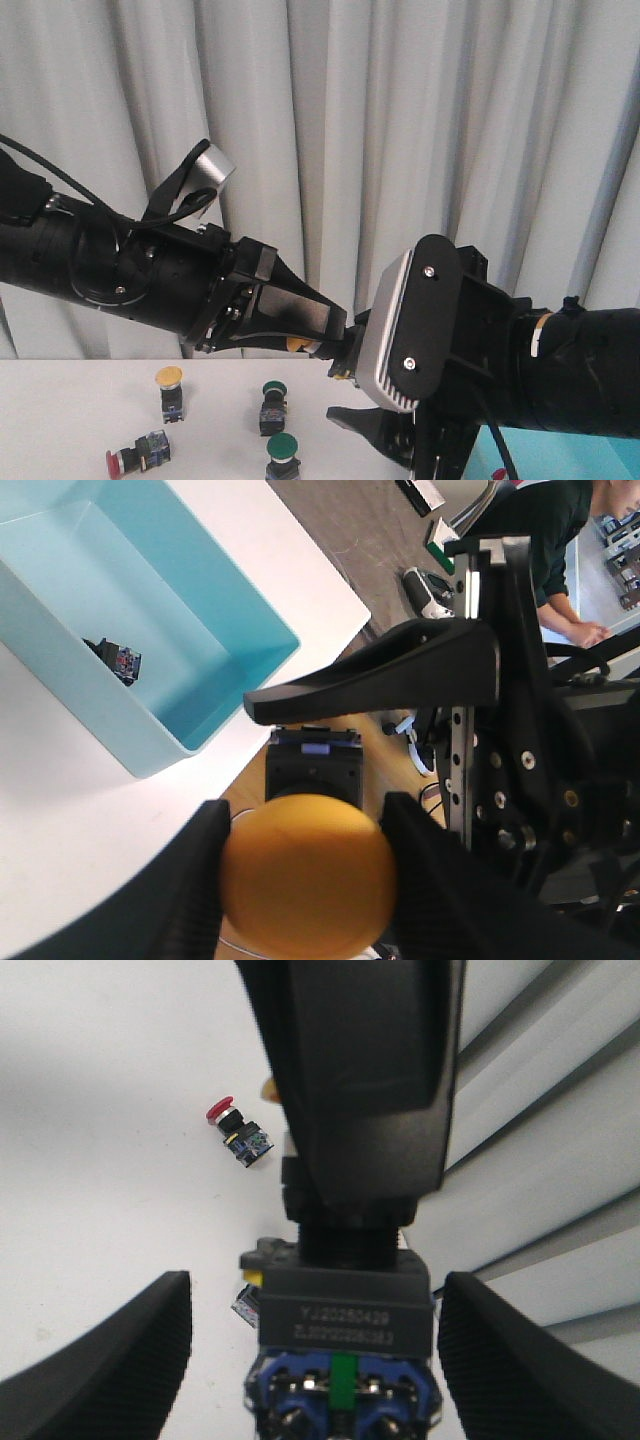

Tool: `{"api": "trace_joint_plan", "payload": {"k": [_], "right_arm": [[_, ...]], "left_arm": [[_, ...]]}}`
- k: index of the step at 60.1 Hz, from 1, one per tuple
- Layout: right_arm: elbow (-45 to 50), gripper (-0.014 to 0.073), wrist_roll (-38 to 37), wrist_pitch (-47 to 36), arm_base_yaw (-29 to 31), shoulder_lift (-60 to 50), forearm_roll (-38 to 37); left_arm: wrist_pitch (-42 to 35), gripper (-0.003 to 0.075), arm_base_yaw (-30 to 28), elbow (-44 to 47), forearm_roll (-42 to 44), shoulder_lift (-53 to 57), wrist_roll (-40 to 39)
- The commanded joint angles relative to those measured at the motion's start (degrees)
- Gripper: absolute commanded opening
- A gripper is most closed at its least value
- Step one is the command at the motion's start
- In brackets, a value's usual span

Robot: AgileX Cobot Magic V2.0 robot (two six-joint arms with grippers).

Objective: Pick red and yellow buttons and place in box
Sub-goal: 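Grasp the yellow button base with the right gripper, open left gripper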

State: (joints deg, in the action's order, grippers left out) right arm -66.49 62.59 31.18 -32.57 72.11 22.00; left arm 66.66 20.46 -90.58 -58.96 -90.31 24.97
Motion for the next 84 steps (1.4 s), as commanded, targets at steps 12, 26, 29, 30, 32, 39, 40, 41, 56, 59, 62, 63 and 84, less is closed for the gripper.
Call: {"api": "trace_joint_plan", "payload": {"k": [12,26,29,30,32,39,40,41,56,59,62,63,84], "right_arm": [[-1.8,0.0405,-0.2,-3.9,-0.1,-1.2,0.4],[-1.8,0.0122,-0.2,-3.8,-0.1,-1.2,0.6],[-1.8,0.0074,-0.2,-3.6,-0.1,-1.2,0.6],[-1.8,0.0063,-0.2,-3.6,-0.1,-1.2,0.6],[-1.8,0.0039,-0.2,-3.5,-0.1,-1.2,0.6],[-1.8,0.0015,-0.2,-2.6,-0.1,-1.2,0.6],[-1.8,0.0015,-0.2,-2.6,-0.1,-1.2,0.6],[-1.8,0.0015,-0.2,-2.4,-0.1,-1.2,0.6],[-1.8,0.0022,-0.2,-1.4,-0.1,-1.2,0.5],[-1.8,0.0024,-0.2,-1.2,-0.1,-1.2,0.5],[-1.8,0.0024,-0.2,-1.2,-0.1,-1.2,0.5],[-1.8,0.0024,-0.2,-1.2,-0.1,-1.2,0.5],[-1.8,0.0030,-0.3,0.5,-0.1,-1.2,0.5]], "left_arm": [[-1.2,0.0004,0.3,-1.9,-4.6,2.8,-1.7],[-1.2,0.0004,0.3,-1.9,-4.6,2.8,-1.7],[-1.2,0.0004,0.3,-1.9,-4.6,2.8,-1.7],[-1.1,0.0004,0.3,-1.9,-4.6,2.8,-1.6],[-1.1,0.0004,0.3,-1.9,-4.6,2.8,-1.4],[-0.9,0.0012,0.3,-1.9,-4.1,2.8,0.3],[-0.9,0.0013,0.3,-1.9,-4.1,2.8,0.4],[-0.9,0.0016,0.3,-1.9,-4.1,2.8,0.4],[-1.8,0.0113,0.3,-1.9,-4.2,2.7,0.7],[-1.8,0.0146,0.3,-1.9,-4.2,2.7,1.8],[-1.7,0.0191,0.3,-1.9,-4.2,2.7,2.5],[-1.7,0.0213,0.3,-1.9,-4.2,2.7,2.7],[-3.1,0.0514,0.3,-1.9,-4.7,2.7,6.1]]}}
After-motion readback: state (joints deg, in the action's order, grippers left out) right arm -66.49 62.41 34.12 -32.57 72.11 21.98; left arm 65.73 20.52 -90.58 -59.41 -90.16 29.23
